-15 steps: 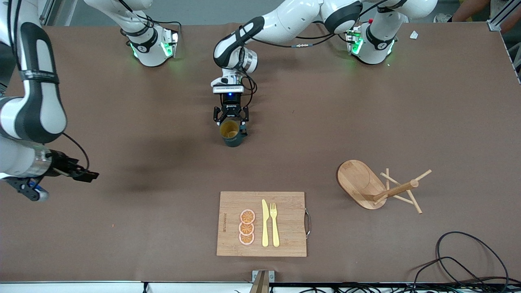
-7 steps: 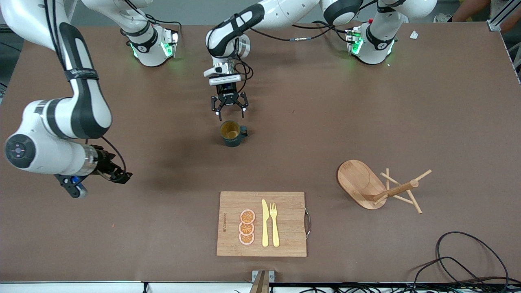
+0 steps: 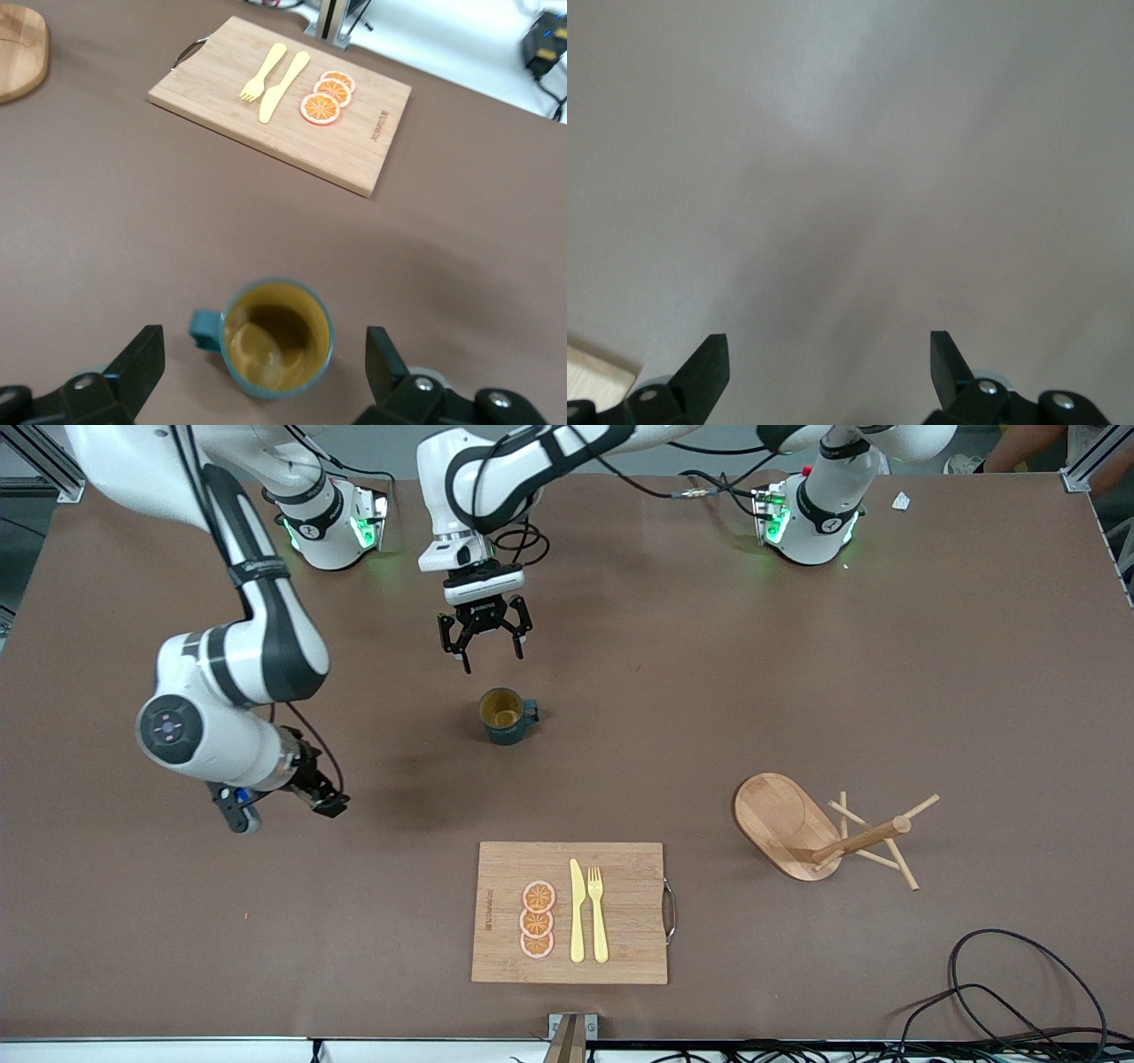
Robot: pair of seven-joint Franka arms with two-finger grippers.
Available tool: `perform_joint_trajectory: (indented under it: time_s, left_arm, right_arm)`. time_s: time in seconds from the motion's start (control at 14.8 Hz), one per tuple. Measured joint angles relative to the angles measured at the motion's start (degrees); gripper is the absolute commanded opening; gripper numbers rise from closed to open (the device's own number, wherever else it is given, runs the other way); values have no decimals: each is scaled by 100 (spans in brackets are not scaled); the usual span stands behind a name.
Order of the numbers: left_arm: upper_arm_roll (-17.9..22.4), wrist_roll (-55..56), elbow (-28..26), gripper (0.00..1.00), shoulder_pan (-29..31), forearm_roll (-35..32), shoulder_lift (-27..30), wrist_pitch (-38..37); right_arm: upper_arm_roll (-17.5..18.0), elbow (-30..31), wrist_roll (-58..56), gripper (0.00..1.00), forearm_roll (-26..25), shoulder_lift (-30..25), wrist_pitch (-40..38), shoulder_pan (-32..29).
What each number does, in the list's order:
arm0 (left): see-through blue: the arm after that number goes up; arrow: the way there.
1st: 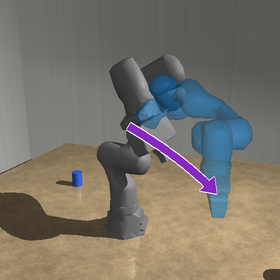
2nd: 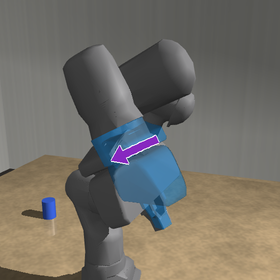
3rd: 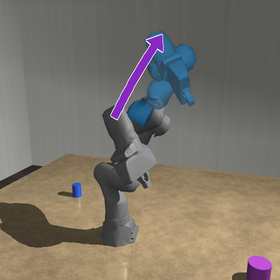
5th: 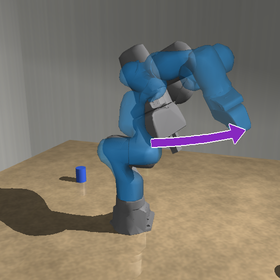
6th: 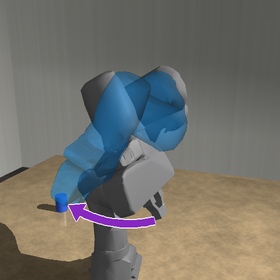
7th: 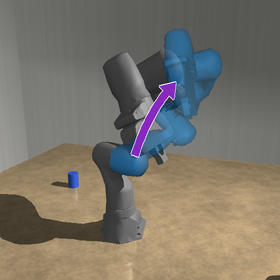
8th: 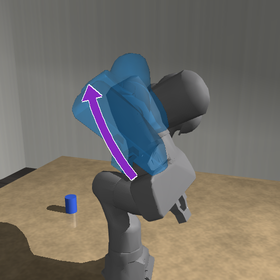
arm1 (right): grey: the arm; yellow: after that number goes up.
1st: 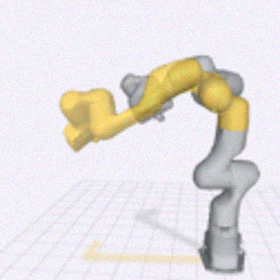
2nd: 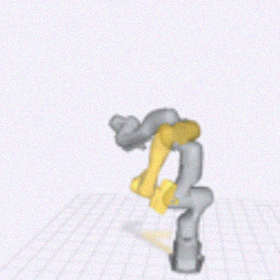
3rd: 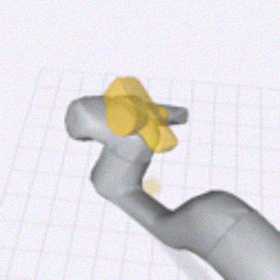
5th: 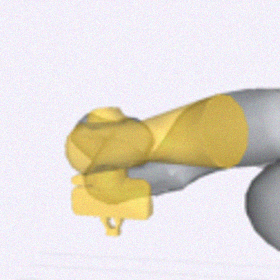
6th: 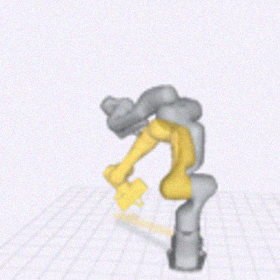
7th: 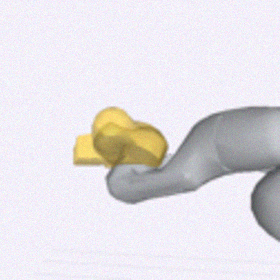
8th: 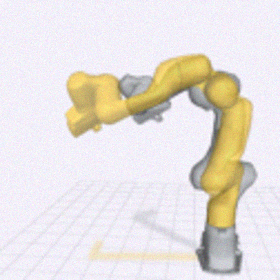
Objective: Transfer cup from left to right arm and place
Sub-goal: 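Open the left gripper while the right gripper reaches the mug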
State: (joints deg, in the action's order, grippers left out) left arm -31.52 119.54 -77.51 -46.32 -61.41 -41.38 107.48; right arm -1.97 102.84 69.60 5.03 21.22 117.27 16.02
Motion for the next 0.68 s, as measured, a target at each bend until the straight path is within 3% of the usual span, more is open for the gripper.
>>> perform_joint_trajectory:
  time_s: [0.27, 0.68]
  left_arm:
    - [-668, -1746, -11, 100, 1335, 1013, 611, 37]
    - [-793, -4386, -7, 100, 2533, 2003, 991, 50]
  right_arm:
    - [6, 491, 1157, 100, 4, -304, 327, 669]
    - [11, 1124, 2600, 100, 5, -741, 629, 1714]
